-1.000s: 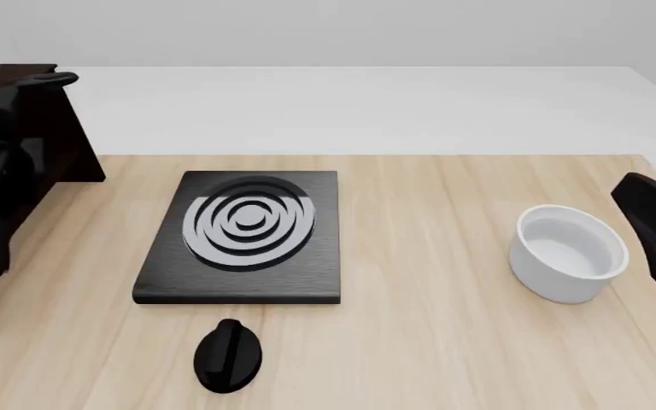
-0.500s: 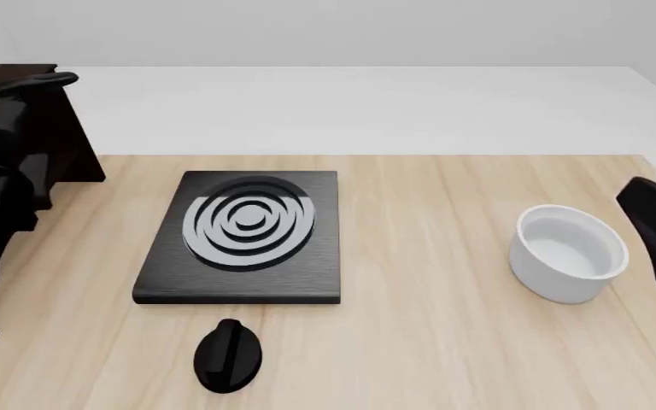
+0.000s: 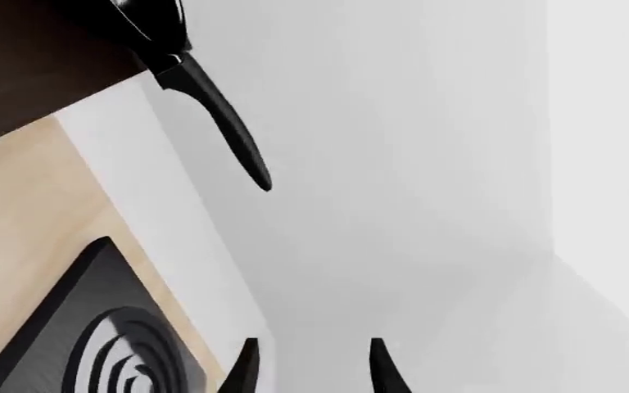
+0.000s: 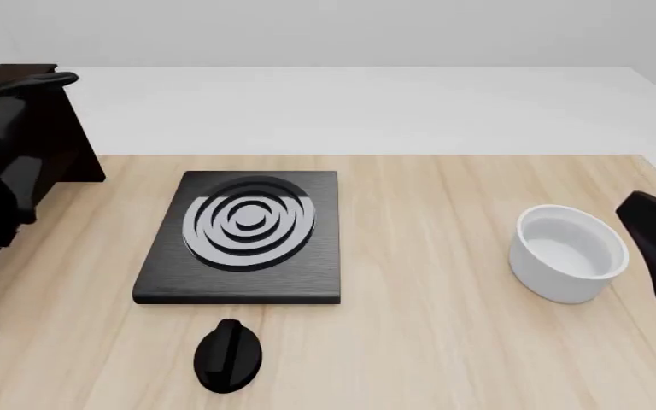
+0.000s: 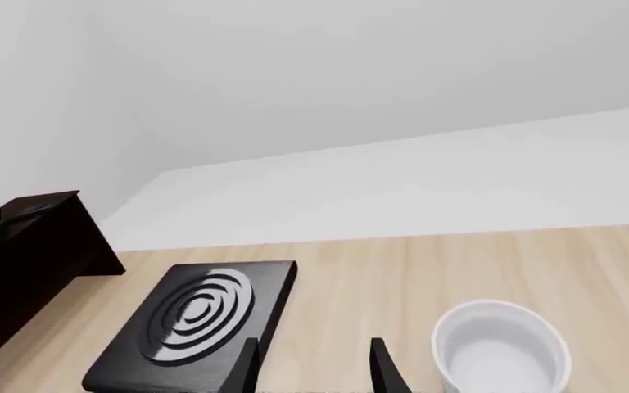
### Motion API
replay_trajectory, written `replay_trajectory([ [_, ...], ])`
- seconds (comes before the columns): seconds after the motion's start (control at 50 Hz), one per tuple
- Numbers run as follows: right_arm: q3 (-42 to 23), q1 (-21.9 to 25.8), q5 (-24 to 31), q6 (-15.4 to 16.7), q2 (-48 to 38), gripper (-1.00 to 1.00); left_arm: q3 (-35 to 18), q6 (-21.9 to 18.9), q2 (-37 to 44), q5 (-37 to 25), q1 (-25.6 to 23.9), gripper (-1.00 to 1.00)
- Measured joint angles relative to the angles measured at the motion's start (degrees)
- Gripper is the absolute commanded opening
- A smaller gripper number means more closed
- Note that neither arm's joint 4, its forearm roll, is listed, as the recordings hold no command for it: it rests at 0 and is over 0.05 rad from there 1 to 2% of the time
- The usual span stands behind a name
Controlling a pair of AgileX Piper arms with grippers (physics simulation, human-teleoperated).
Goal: Put the frying pan on the cabinet shelf.
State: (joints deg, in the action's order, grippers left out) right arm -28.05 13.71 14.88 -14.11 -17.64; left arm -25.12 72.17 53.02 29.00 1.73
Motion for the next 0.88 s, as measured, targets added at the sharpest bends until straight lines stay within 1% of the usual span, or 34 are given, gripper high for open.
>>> replay_trajectory([
  [0.18, 0.8, -0.1, -0.1, -0.6, 0.9, 1.0, -2.5, -7.4, -5.2, -8.2, -2.9, 1.0],
  [0.44, 1.6, 0.0, -0.6, -1.5, 1.9, 1.0, -5.6, -16.4, -9.4, -16.3, -5.6, 1.0],
  [0.56, 1.9, -0.1, -0.9, -1.9, 2.1, 1.0, -6.9, -20.1, -10.0, -19.0, -6.1, 1.0],
  [0.66, 1.9, -0.6, -0.9, -2.2, 2.6, 1.0, -8.4, -25.1, -10.4, -21.6, -6.3, 1.0],
  [0.88, 2.4, -1.8, -1.0, -2.8, 3.8, 1.0, -10.2, -33.6, -11.4, -25.7, -5.9, 1.0],
])
